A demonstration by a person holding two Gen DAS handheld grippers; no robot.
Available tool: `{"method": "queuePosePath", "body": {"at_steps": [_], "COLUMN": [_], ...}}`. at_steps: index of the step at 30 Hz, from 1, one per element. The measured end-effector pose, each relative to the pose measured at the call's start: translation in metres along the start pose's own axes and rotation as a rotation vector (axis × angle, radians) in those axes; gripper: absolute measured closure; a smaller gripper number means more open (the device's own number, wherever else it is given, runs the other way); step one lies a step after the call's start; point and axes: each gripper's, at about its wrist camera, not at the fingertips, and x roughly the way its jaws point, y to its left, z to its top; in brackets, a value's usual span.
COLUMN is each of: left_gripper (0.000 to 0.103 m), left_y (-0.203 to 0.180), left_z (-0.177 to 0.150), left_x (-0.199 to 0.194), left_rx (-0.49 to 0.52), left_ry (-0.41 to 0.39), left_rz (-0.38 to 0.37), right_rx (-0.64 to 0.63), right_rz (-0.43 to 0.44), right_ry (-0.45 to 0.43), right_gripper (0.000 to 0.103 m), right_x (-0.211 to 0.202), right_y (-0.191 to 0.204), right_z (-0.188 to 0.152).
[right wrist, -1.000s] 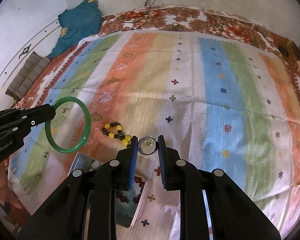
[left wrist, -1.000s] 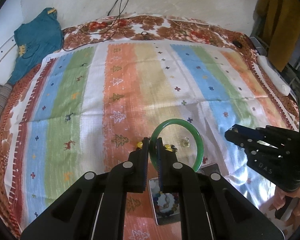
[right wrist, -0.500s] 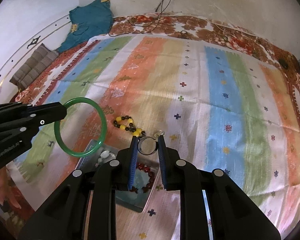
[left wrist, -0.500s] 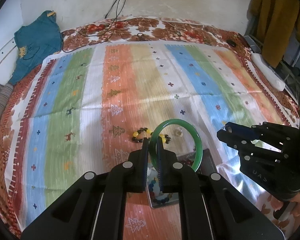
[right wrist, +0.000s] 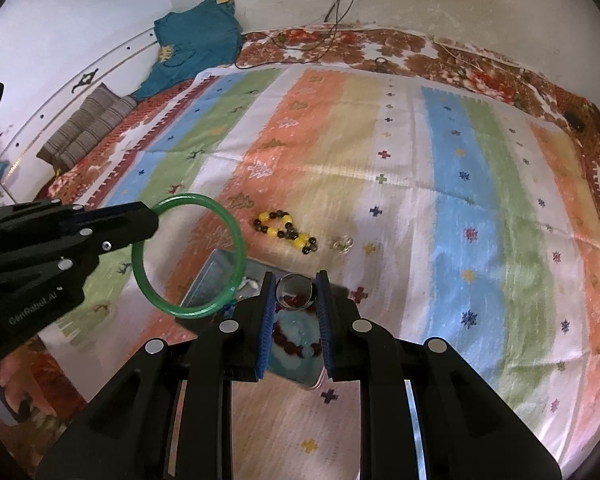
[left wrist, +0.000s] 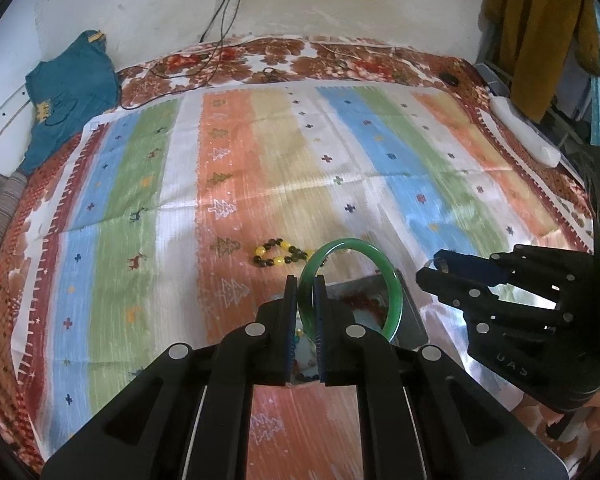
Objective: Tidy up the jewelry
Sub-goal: 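Carry the green bangle with the left tool while the right tool carries the ring to the tin, then open the left tool over the tin while the right tool releases the ring into it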
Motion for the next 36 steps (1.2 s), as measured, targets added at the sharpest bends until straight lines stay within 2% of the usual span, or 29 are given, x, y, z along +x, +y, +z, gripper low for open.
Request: {"method": "queuePosePath", "body": {"at_steps": [5,6,8,11,15,19,22,26,29,36], "left_gripper": [0.094,0.094,0.093,0.082,0.079,0.072,0.072,0.067,0.055,0.053], "left_y": [0.005,0.008,0.014,0.022,0.025,0.027,0.031,0.037,0.038,0.041], "left_z": [-0.002,-0.002,-0.001,0.000,0.002,0.004,0.005,0.009,0.013,0.022], "left_x": [0.003,0.006,0.010,0.012,0.010,0.011,0.013,0.019,0.022,0.042], "left_rx": [-0.054,-0.069,-0.090,-0.120,-0.126,-0.127,-0.128,-0.139,-0.131,-0.123], "left_ry": [0.022,0.031,0.043,0.049,0.041,0.039,0.040,0.042,0.035,0.067], "left_rz": [-0.041,-0.040,-0.021,-0.026,-0.020,-0.008,-0.001,0.027,0.040,0.065], "right_rx": [0.019,0.027,0.046,0.048,0.037,0.025,0.024,0.021,0.017,0.022], "right_rz": [0.018,0.016,0.013,-0.003,-0.007,-0.017,-0.017,-0.020,-0.022,-0.036], "right_ry": [0.008,0.011,0.014,0.033,0.037,0.043,0.054,0.062,0.065,0.068], "right_gripper": [0.081,0.078,0.063,0.061,0.058,0.050,0.044,0.040,0.039,0.036], "right_x": [0.000,0.001,0.003,0.008,0.010,0.013,0.017,0.020,0.022,0.028], "right_y": [-0.003,-0.005,-0.010,-0.014,-0.013,-0.013,-0.015,-0.018,-0.019,-0.026], "right_z": [-0.002,-0.001,-0.002,-0.002,-0.001,0.000,0.002,0.006,0.010,0.019]}}
